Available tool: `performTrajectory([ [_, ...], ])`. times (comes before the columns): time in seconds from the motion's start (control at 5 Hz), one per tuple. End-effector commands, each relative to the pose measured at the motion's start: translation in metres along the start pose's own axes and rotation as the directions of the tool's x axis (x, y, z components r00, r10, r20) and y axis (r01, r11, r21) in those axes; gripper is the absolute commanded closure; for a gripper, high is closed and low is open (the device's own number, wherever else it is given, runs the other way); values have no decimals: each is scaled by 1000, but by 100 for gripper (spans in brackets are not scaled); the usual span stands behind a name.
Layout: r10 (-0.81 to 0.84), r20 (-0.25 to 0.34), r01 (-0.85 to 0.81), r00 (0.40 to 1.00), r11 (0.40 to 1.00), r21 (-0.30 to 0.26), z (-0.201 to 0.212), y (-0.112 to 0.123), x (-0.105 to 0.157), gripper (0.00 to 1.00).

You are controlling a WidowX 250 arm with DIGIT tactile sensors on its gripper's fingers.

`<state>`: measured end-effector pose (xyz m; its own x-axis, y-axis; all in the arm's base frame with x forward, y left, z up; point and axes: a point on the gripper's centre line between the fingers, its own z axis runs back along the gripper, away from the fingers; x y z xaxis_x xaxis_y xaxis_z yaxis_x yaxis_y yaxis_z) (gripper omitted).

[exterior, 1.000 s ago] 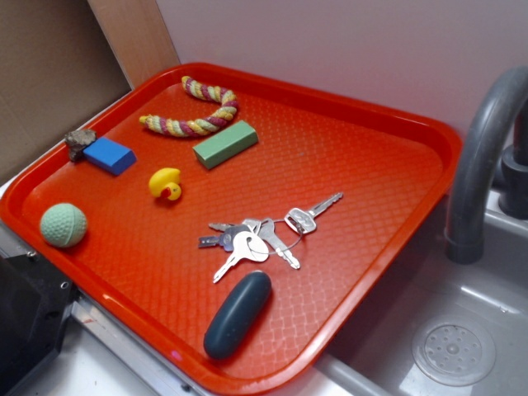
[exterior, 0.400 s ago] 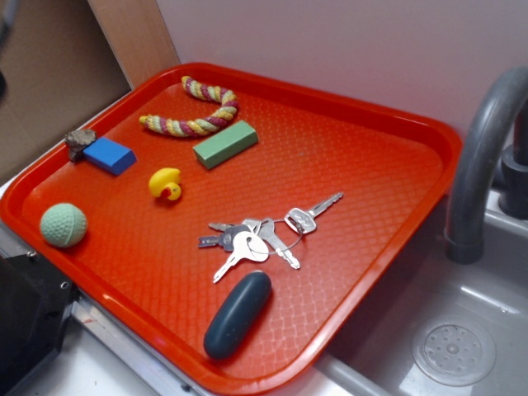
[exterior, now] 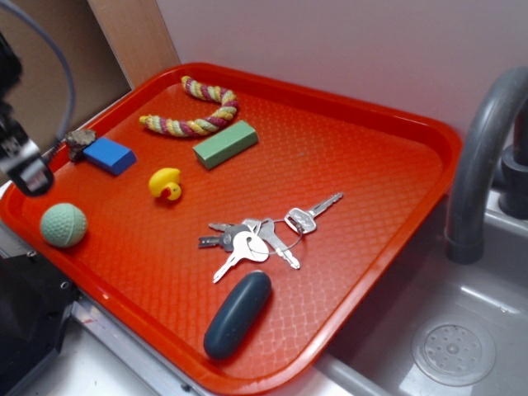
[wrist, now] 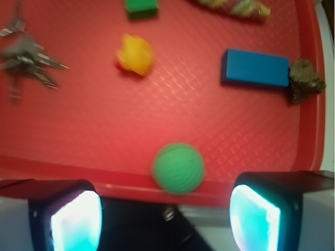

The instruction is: Grab the green ball.

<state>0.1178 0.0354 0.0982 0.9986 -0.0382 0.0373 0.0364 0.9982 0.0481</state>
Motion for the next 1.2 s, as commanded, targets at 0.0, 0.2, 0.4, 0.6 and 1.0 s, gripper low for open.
performTrajectory([
  [0.0,-44,-29,44,999,999,-5,-51,-13,3,0],
  [0.2,-49,-84,51,995,998,25,-62,-10,-7,0],
  [0.4,-18,-103,23,995,999,49,-63,-2,-17,100],
  [0.6,-24,-101,29,995,998,53,-62,-1,-15,100],
  [1.0,-17,-96,24,995,997,68,-59,6,-11,100],
])
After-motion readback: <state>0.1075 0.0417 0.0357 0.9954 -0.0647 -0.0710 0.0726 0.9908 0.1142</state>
